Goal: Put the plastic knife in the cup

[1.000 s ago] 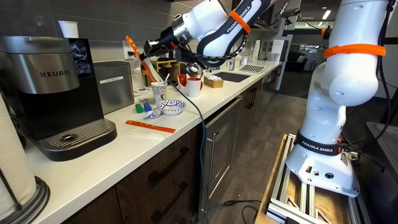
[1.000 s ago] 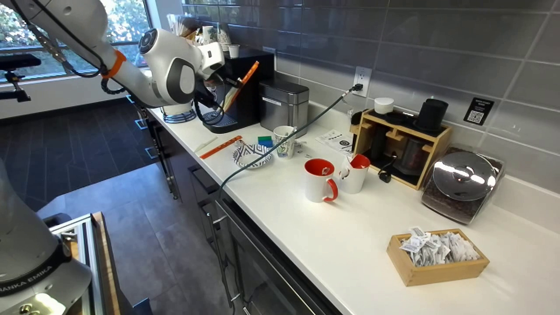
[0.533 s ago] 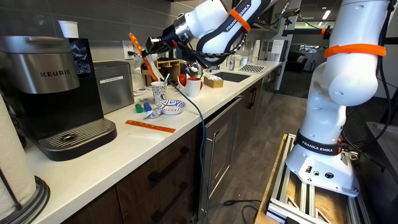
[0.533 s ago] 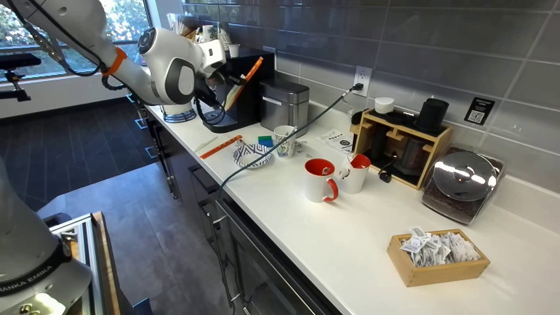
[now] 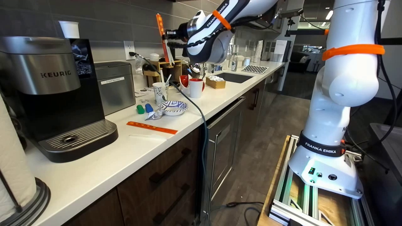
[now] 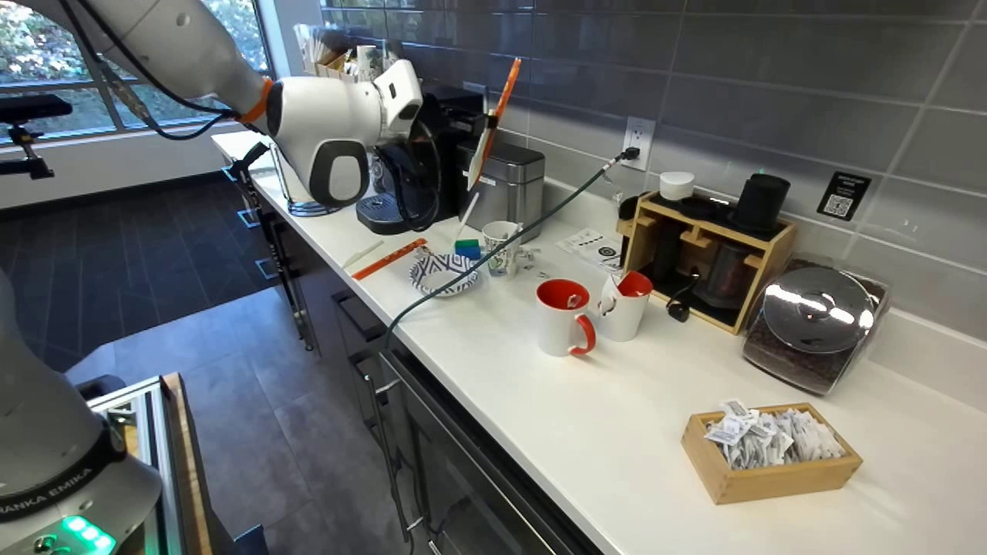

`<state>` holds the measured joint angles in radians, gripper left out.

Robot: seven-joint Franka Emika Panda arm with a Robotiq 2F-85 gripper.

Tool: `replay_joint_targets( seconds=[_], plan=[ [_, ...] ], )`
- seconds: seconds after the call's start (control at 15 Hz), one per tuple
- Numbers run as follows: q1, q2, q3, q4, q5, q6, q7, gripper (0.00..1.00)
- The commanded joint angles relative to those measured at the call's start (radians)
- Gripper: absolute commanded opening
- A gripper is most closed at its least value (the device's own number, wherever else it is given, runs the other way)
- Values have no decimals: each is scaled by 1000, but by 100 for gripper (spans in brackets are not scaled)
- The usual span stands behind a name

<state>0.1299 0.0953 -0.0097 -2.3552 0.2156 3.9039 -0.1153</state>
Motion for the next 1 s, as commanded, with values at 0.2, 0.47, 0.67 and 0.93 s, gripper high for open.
replay_joint_targets(
  seconds=[0.2,0.47,0.67,0.93],
  plan=[
    [81,174,60,68,185,251,-151,2],
    [89,211,52,129,231,282,-196,2],
    [77,192,54,108,200,258,-174,9],
    [78,194,53,116,204,258,-179,9]
  ],
)
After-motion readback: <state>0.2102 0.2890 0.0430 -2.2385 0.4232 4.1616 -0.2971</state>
